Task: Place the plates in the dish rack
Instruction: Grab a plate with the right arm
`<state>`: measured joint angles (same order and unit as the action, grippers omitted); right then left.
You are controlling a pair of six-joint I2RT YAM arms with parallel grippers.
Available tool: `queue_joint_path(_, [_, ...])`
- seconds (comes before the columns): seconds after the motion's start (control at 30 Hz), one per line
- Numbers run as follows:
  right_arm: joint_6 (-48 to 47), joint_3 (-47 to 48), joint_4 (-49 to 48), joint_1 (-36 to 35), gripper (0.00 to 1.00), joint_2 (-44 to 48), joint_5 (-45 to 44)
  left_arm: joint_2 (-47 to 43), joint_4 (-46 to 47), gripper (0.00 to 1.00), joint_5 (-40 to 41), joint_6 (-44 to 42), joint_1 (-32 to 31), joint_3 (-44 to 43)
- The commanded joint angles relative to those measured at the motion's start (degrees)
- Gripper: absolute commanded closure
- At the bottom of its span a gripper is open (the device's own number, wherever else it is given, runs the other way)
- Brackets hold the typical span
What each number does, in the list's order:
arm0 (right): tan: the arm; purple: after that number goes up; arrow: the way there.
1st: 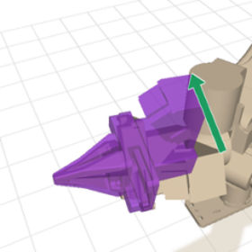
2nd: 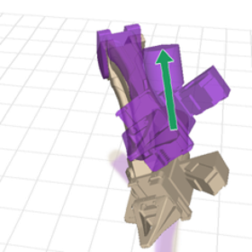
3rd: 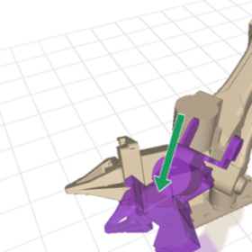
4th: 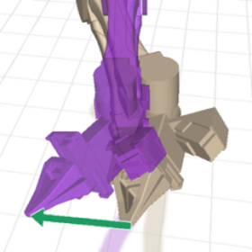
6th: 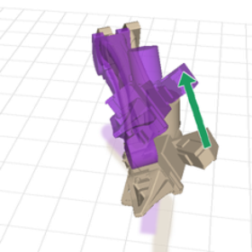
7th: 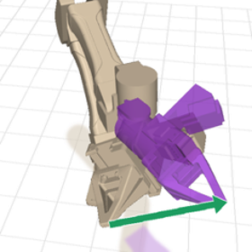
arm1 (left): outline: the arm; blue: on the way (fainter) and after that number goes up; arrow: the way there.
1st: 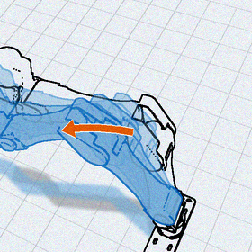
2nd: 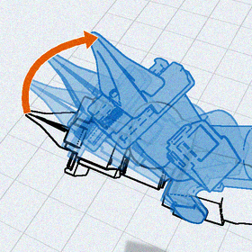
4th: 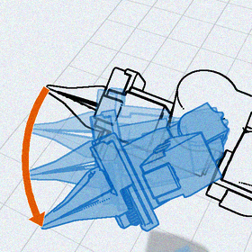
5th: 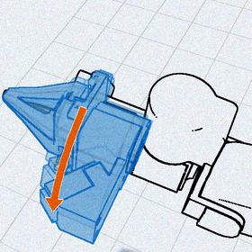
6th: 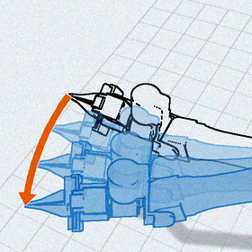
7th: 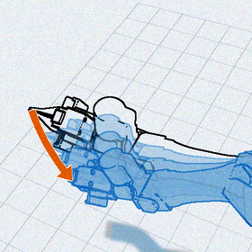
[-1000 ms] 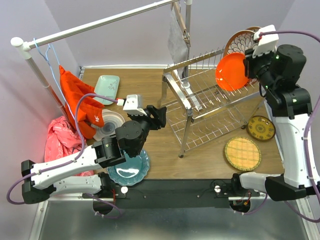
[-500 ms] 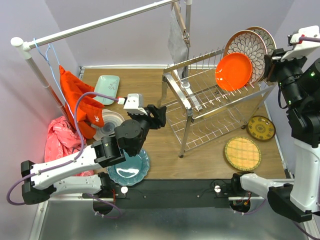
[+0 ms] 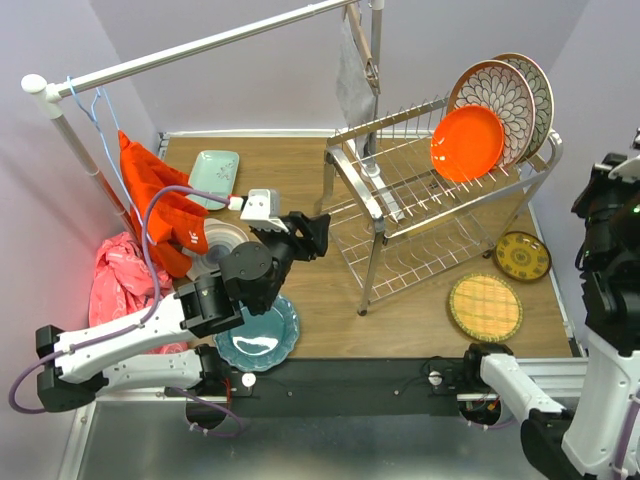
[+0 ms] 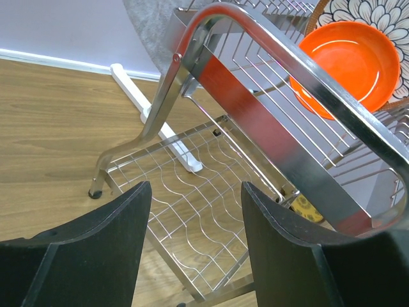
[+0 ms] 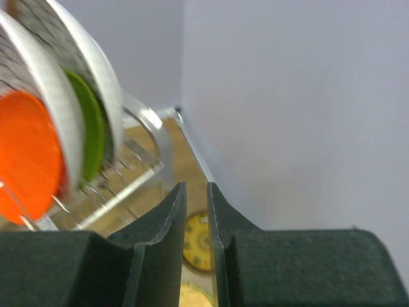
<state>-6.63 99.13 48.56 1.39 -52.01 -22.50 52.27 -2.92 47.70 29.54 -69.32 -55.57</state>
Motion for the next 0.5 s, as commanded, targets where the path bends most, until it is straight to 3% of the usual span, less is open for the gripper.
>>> queue_joint_path(0.0, [2.94, -8.24, 3.48, 2.12, 0.74, 1.82, -8.34, -1.64, -1.3, 0.33, -2.08, -0.62, 0.41, 1.25])
queue_joint_path(0.3, [10.67, -14.57, 4.27, 6.86, 0.74, 2.53, -8.62, -4.28, -3.5, 0.33, -3.32, -2.12, 0.41, 1.25])
queue_joint_path(0.47, [16.9, -17.65, 5.58, 10.03, 0.67, 2.35, -7.47, -5.07, -3.59, 0.33, -3.05, -4.05, 0.59, 1.69])
